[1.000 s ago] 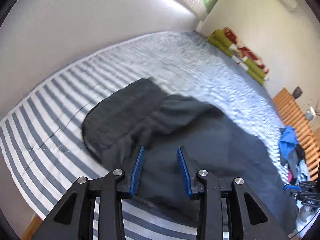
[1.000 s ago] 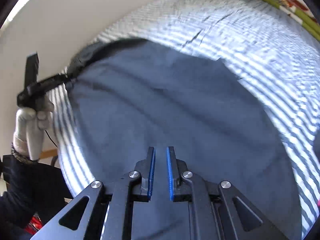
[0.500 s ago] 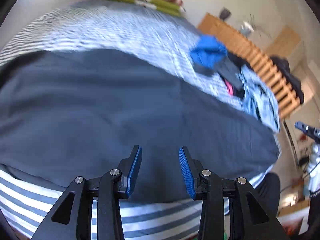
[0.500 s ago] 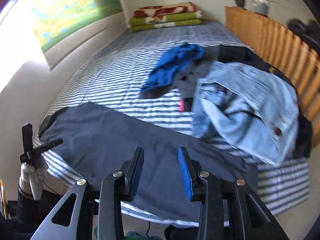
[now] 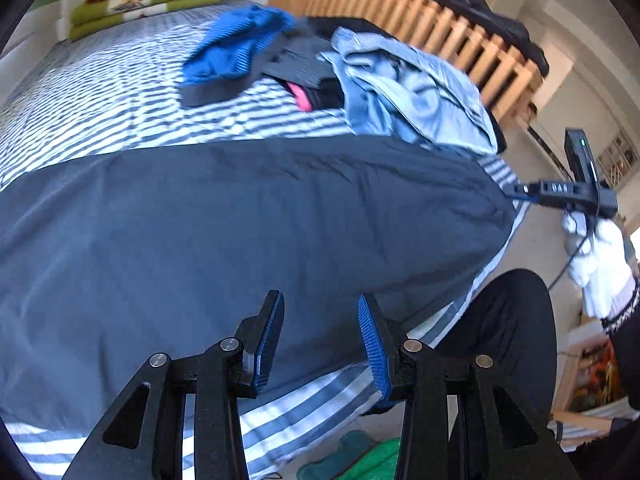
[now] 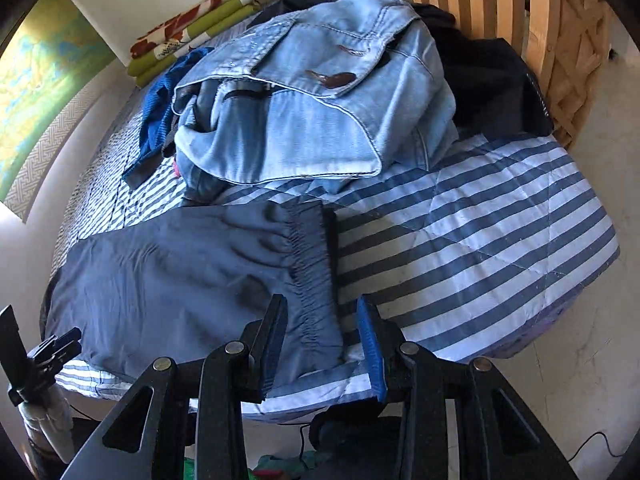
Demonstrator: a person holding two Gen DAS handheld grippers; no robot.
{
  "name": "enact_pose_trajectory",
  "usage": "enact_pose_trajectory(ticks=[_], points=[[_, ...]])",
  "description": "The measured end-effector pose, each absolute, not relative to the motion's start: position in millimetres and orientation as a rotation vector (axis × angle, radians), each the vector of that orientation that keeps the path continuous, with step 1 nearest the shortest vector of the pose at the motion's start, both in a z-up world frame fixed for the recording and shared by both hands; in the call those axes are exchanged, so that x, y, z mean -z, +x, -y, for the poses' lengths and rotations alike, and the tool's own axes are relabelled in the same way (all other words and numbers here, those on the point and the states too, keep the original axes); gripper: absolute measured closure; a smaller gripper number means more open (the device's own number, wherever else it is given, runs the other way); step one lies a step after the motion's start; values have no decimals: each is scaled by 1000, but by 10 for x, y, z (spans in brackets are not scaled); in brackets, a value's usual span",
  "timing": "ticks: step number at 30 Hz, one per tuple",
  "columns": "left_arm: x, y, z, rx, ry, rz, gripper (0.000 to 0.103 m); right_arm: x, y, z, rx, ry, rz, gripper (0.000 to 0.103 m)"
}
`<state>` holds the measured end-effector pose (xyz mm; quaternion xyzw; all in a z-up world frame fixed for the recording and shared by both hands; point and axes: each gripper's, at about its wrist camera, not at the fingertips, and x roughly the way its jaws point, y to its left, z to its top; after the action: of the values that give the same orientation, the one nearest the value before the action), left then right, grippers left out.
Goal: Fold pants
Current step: 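Release the trousers with both grippers and lift away, then grasp the elastic waistband of the navy trousers with both grippers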
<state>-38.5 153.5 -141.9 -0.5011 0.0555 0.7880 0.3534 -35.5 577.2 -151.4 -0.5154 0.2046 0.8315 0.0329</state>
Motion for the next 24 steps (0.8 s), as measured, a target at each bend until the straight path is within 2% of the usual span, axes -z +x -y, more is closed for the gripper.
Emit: enact_pose_trajectory(ticks=[8, 12, 16, 21, 24], points=[[1859, -433, -1787, -1991, -1431, -237, 61, 1771, -652, -5943, -2552, -1659, -830, 69], [1867, -442, -1777, -1994, -1427, -248, 61, 1649, -719, -5843, -2635, -1670, -890, 70], [1855, -448, -1790, -1994, -1428, -269, 61, 1459, -800, -5766, -2714, -1653, -917, 77], [1745, -411, -1857, -1997, -1412, -271, 61, 1408, -818, -5744, -2714, -1672, -748, 77], [1569, -302, -1996, -1977, -1348, -265, 61, 1473, -692, -5851, -2684, -1679, -790, 75]])
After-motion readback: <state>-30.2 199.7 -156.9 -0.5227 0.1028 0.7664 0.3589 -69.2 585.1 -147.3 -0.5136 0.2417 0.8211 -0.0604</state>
